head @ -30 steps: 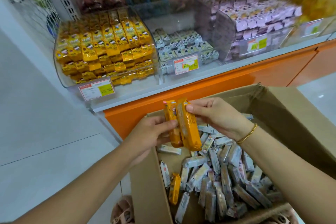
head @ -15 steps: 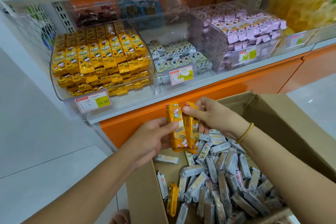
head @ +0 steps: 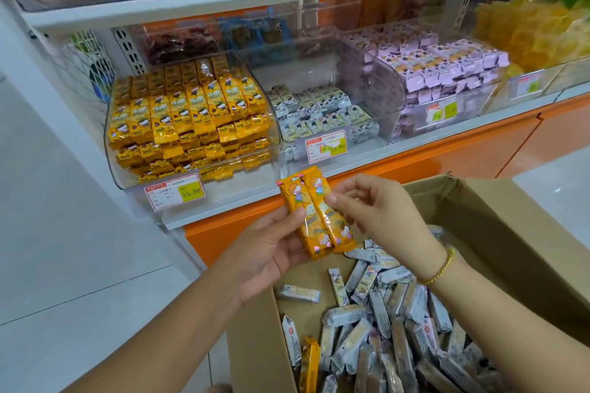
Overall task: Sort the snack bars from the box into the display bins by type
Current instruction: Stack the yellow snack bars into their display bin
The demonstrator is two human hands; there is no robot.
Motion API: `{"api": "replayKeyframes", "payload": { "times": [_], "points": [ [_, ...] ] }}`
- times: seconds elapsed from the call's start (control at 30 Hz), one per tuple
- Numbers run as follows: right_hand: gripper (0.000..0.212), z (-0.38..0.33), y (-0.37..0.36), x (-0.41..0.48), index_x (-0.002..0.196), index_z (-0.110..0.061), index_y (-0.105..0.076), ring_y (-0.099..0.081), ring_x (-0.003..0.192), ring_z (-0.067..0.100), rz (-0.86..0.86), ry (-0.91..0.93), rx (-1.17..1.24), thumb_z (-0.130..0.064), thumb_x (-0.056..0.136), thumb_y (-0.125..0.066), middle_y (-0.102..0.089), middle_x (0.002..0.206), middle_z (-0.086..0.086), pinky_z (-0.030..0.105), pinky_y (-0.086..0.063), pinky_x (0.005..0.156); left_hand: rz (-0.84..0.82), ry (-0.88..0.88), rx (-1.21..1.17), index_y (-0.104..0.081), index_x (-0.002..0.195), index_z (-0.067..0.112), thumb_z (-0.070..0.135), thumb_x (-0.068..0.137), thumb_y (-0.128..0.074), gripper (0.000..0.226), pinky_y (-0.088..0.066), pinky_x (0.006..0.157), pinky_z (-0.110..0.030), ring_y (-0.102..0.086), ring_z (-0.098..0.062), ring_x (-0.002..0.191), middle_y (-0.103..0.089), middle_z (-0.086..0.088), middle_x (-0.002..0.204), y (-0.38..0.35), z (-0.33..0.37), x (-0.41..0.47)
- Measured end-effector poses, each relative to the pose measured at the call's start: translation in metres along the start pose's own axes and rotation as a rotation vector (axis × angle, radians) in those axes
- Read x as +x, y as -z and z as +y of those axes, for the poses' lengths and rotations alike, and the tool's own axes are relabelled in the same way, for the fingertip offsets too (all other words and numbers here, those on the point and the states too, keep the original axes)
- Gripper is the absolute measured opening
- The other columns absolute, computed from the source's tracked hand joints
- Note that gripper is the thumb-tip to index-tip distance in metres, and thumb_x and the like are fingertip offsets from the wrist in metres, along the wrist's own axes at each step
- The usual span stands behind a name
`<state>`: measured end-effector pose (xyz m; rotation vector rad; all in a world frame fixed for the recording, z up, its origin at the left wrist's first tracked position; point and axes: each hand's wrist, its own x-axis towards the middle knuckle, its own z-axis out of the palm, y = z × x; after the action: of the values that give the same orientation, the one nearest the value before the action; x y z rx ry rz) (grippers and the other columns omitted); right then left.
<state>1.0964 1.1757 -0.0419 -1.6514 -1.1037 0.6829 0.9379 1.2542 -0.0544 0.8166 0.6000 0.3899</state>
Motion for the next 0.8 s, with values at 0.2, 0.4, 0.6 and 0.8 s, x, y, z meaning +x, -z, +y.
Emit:
{"api": "replayKeyframes", "payload": {
  "times": [0.2,0.4,0.6,0.8],
  "points": [
    [0.089,-0.019,-0.025,-0.008,0.147,-0.034,-0.027,-0.046,0.095,0.009,0.07,0.247,-0.625,-0.065,0.072,-0.063,-0.037,0.108,-0.008,0.016,-0.036,0.076,0.101,-0.215,-0.076,-0.062,0.115,0.01,0.02,0.078,-0.058,0.038,-0.057,0.065,-0.027,-0.071,-0.021,0.086,-0.071,-0.014,0.106,-0.013,0.02,0.005],
    [0.058,-0.043,-0.036,0.053,0.124,-0.019,-0.051,-0.053,0.091,0.02,0.348,0.436,-0.483,-0.041,0.072,-0.062,-0.054,0.103,0.0,0.023,-0.035,0.072,0.208,-0.346,0.209,-0.066,0.102,0.008,0.018,0.091,-0.057,0.018,-0.057,0.079,-0.023,-0.071,-0.014,0.084,-0.074,-0.004,0.092,-0.017,0.087,0.021],
    [0.045,-0.063,-0.045,0.134,0.121,-0.021,-0.053,-0.052,0.085,0.029,0.381,0.348,-0.597,-0.035,0.08,-0.065,-0.042,0.093,0.003,0.03,-0.031,0.064,0.729,-0.63,1.357,-0.066,0.116,0.012,0.017,0.093,-0.056,0.025,-0.044,0.086,-0.026,-0.06,-0.018,0.1,-0.067,-0.004,0.114,0.037,0.173,0.057],
    [0.049,-0.095,-0.09,0.176,0.124,-0.02,-0.053,-0.052,0.099,0.033,0.265,0.434,-0.658,-0.043,0.082,-0.064,-0.049,0.103,0.009,0.034,-0.042,0.079,0.93,-0.593,1.425,-0.052,0.132,0.008,0.018,0.096,-0.05,0.037,-0.041,0.088,-0.03,-0.057,-0.029,0.112,-0.06,-0.015,0.126,0.067,0.19,0.058]
  ]
}}
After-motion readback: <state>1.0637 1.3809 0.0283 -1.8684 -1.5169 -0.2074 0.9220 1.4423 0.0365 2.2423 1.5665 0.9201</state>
